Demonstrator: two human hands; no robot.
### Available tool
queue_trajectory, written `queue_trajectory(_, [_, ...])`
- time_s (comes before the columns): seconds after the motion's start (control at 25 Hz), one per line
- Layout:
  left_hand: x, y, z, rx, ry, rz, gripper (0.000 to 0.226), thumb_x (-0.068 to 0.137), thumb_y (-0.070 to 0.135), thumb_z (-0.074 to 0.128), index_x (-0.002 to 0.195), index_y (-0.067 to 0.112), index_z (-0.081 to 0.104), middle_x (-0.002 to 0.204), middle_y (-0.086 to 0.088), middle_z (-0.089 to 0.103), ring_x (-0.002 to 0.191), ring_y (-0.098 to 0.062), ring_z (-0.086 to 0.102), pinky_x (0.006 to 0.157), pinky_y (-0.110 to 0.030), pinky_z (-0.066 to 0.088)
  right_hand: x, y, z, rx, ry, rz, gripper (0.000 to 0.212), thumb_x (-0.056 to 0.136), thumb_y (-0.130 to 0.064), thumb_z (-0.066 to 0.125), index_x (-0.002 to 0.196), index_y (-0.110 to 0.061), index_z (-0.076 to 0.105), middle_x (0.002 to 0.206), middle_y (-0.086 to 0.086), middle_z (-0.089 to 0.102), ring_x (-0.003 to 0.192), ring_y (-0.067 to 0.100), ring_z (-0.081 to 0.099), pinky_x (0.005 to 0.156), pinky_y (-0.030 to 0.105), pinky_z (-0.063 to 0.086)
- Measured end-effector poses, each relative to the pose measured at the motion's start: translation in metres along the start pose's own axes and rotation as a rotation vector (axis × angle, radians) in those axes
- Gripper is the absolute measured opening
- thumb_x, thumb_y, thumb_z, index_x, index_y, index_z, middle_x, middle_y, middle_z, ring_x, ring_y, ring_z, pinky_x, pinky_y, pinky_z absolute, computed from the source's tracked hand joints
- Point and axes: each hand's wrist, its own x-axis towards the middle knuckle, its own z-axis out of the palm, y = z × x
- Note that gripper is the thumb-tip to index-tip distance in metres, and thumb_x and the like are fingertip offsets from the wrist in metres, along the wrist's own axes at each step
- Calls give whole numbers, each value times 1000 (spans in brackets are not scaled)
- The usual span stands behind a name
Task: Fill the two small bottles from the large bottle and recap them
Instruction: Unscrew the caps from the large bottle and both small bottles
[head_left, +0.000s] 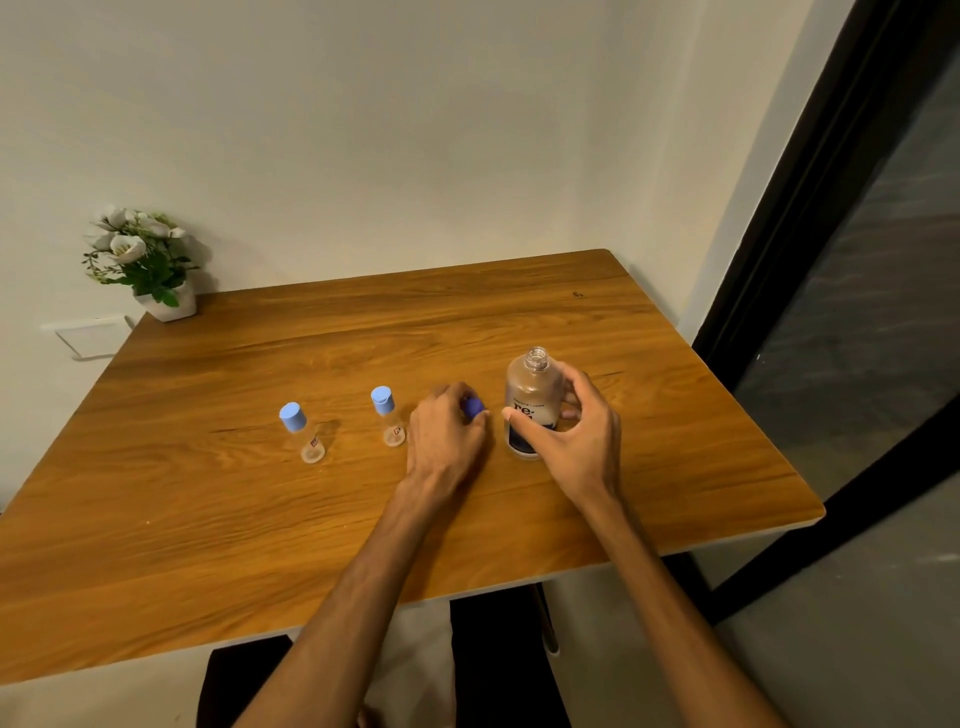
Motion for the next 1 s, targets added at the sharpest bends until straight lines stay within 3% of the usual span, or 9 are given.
queue_trajectory(0.16, [-1, -2, 7, 137, -57, 71, 25, 92, 34, 72, 105, 13, 73, 108, -5, 67, 100, -24, 63, 83, -40, 57, -2, 1, -6, -1, -14, 9, 81, 72, -40, 96, 142, -22, 59, 133, -12, 65, 116, 8, 64, 87, 28, 62])
queue_trajectory(0.32, [-13, 6, -1, 58, -35, 74, 43, 91, 32, 69, 127, 9, 69, 119, -9, 66, 110, -27, 62, 90, -42, 55, -15, 2, -8, 17, 41, 58, 96, 68, -52, 93, 149, -19, 54, 142, -4, 64, 126, 9, 62, 94, 24, 58])
queue_trajectory(0.44, [-35, -1, -25, -27, 221, 190, 24, 90, 20, 71, 111, 9, 73, 102, -4, 66, 95, -18, 62, 77, -35, 53, -46, -13, -2, -31, 271, -74, 56, 78, -25, 91, 127, -9, 70, 125, 4, 72, 112, 10, 67, 86, 18, 57])
queue_trajectory(0.52, [-38, -7, -39, -2, 384, 249, 14, 88, 13, 71, 102, 9, 72, 97, -5, 64, 89, -19, 59, 70, -33, 48, -62, -23, 4, 11, 348, -158, 25, 84, -5, 86, 108, -5, 77, 107, 5, 76, 94, 12, 72, 77, 24, 61])
queue_trajectory(0.6, [-30, -14, -53, 81, 449, 246, 17, 86, 12, 71, 102, 7, 72, 103, -10, 64, 93, -23, 57, 72, -35, 46, -68, -35, 19, 86, 262, -185, 14, 88, -3, 83, 101, -6, 80, 96, 2, 79, 83, 9, 74, 71, 26, 62])
queue_trajectory(0.68, [-21, -24, -68, 178, 410, 202, 25, 86, 16, 70, 109, 7, 72, 113, -13, 64, 101, -27, 57, 78, -40, 48, -66, -45, 45, 98, 100, -170, 17, 89, -7, 82, 105, -10, 80, 95, -1, 80, 78, 5, 73, 69, 24, 62])
queue_trajectory(0.8, [-15, -37, -82, 180, 195, 169, 31, 88, 15, 69, 117, 7, 73, 115, -12, 68, 109, -28, 62, 85, -38, 53, -52, -59, 87, 7, -214, -8, 50, 86, -10, 80, 135, -18, 68, 116, -1, 77, 85, 6, 72, 74, 28, 64])
queue_trajectory(0.88, [-16, -42, -84, 95, 98, 173, 33, 88, 11, 70, 120, 9, 75, 116, -9, 72, 110, -27, 65, 88, -36, 55, -43, -66, 105, -106, -363, 49, 58, 88, -7, 73, 144, -18, 61, 122, 6, 76, 96, 20, 74, 80, 33, 61])
queue_trajectory(1.0, [-20, -51, -88, -66, 119, 157, 26, 83, 13, 80, 109, 13, 79, 102, -2, 77, 96, -21, 70, 82, -43, 59, -43, -67, 114, -151, -424, 69, 32, 92, -10, 68, 120, -25, 71, 95, 5, 80, 85, 26, 75, 70, 40, 61])
